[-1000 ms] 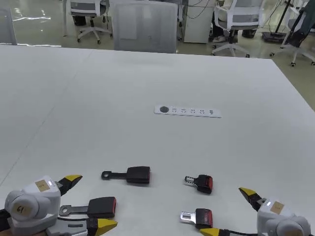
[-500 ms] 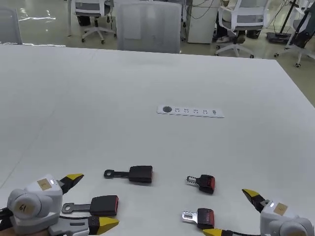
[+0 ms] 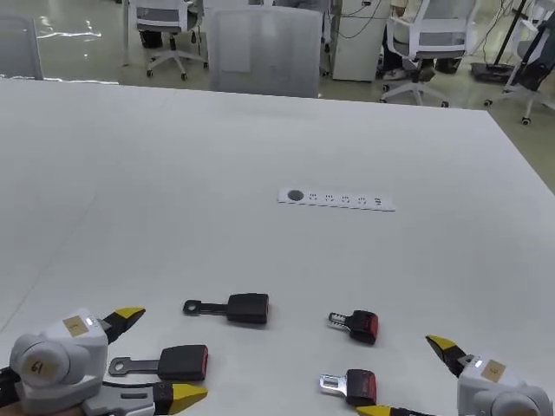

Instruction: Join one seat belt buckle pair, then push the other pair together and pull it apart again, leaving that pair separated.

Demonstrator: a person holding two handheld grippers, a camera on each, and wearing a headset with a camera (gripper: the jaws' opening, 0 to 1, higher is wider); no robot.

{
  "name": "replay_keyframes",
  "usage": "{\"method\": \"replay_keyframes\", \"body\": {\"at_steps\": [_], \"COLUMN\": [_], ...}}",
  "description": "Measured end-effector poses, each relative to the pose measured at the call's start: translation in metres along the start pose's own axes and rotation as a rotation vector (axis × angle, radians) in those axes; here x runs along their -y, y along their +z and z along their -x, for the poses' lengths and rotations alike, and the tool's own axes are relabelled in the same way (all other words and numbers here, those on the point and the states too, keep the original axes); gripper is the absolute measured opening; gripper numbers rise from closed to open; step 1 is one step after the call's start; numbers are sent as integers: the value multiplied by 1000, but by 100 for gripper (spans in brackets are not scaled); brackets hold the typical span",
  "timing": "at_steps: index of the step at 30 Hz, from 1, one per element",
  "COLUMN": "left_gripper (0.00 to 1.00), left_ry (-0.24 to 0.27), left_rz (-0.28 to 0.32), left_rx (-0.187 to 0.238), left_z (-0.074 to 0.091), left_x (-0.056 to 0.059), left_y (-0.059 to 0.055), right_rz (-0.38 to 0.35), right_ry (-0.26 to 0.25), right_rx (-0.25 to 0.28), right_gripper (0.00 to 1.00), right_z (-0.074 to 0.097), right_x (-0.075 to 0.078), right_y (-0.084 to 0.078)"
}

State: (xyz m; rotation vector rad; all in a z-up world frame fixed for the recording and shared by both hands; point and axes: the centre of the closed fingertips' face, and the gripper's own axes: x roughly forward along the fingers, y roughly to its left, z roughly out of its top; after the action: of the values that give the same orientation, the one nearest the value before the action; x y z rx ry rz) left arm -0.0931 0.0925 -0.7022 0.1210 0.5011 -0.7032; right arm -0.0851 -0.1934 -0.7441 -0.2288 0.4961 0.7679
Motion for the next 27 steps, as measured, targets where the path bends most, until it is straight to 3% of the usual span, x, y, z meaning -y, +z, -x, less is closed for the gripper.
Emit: {"method": "replay_keyframes", "body": {"at_steps": [9,15,27], "left_gripper": [100,100,100], "left_ry": [8,8,15], "left_rz": [-11,-19,-36], "left_rx": [2,2,3], "left_z": [4,7,14], "left_x": [-2,-5,2], "left_y": [4,0,5], "right_rz": [4,9,19], "right_ry": [-2,1,2], "right_rx": [7,10,18], "right_gripper": [99,99,98], "right_z": [4,7,9], "right_x": [0,-3,-5], "right_y": [1,1,6]}}
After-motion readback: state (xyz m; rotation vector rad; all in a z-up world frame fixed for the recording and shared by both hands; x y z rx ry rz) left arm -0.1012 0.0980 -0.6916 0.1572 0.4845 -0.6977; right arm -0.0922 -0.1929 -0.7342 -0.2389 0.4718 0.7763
